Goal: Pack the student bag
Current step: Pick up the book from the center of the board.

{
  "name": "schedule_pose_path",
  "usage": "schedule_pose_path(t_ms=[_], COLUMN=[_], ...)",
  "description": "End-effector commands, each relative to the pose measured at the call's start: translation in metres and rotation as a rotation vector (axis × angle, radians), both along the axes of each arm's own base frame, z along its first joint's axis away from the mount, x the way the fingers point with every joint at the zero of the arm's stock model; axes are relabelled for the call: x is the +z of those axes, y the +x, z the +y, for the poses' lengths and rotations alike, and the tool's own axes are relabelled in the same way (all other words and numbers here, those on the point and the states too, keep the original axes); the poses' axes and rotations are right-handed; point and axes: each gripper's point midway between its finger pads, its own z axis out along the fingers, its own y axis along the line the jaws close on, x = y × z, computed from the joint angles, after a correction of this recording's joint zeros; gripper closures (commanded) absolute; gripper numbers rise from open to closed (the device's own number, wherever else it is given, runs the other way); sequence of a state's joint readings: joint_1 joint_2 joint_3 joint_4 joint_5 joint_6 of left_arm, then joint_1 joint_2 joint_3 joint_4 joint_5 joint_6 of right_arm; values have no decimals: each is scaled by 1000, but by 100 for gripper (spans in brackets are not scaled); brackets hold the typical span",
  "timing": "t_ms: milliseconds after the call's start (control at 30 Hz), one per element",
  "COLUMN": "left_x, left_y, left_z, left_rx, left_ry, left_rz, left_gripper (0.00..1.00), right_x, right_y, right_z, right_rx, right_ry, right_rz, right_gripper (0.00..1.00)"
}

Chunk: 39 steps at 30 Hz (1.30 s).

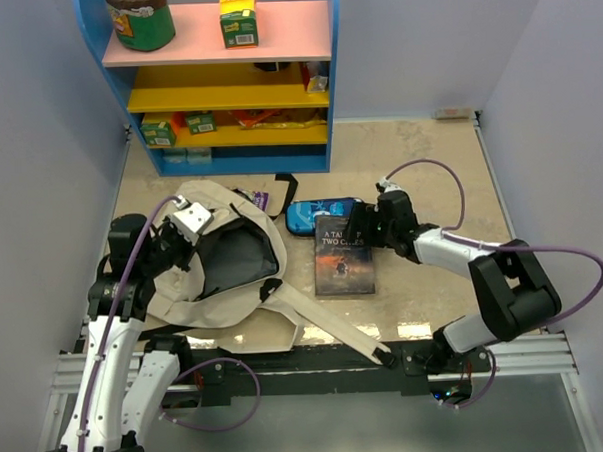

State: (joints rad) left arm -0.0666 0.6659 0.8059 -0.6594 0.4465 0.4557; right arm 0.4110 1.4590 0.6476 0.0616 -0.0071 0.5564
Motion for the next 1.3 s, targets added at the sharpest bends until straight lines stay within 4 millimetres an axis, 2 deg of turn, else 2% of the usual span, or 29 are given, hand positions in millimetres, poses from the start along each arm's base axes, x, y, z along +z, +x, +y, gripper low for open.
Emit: schedule_pose_path(t_ms=[0,133,200,233,300,333,400,433,467,533,567,600,667,767,867,900,933,1067,1100,1133,1267], left_x=[36,39,39,40,38,38,38,38,37,39,41,41,43,46,48,50,52,54,53,53,53], left_y=[9,10,11,11,11,11,12,12,12,13,13,13,13,13,13,12,12,12,12,13,11], left_z=[-3,-3,-3,-3,-3,-3,-3,-3,-3,-2,-2,-3,-3,-4,-4,-5,-5,-5,-5,-5,-9], left_rx=[-10,-7,-6,-7,-4,-6,-4,-4,-4,-1,-1,-4,-5,-7,-8,-11,-12,-14,-15,-16,-30], left_ry=[-24,-23,-24,-26,-28,-25,-22,-21,-22,-21,-21,-22,-24,-31,-36,-38,-36,-32,-33,-35,-51], left_rz=[-102,-108,-106,-107,-101,-102,-102,-101,-99,-102,-103,-104,-108,-109,-111,-116,-123,-136,-135,-134,-132], left_gripper=[100,100,100,100,100,100,100,100,100,100,100,100,100,100,100,100,100,100,100,100,100], right_x=[-17,-24,-37,-37,-49,-47,-55,-50,-55,-49,-52,-49,-41,-30,6,36,46,130,143,164,186], right_y=[7,4,-5,-3,-16,-12,-23,-19,-29,-30,-35,-36,-40,-42,-41,-38,-41,-42,-47,-50,-62], right_z=[13,21,23,26,27,31,32,35,34,40,40,41,43,43,51,55,56,65,67,68,85], right_rx=[46,43,38,23,16,0,-2,-12,-13,-3,-2,7,24,35,78,102,114,198,224,236,293], right_ry=[27,80,102,136,170,205,241,279,294,353,363,373,394,410,482,523,535,612,635,667,762], right_rz=[52,94,128,123,150,126,139,110,120,100,108,103,84,57,-14,-88,-95,-241,-253,-280,-243], right_gripper=[1,1,1,1,1,1,2,6,21,37,50,56,78,100,100,100,100,100,100,100,100])
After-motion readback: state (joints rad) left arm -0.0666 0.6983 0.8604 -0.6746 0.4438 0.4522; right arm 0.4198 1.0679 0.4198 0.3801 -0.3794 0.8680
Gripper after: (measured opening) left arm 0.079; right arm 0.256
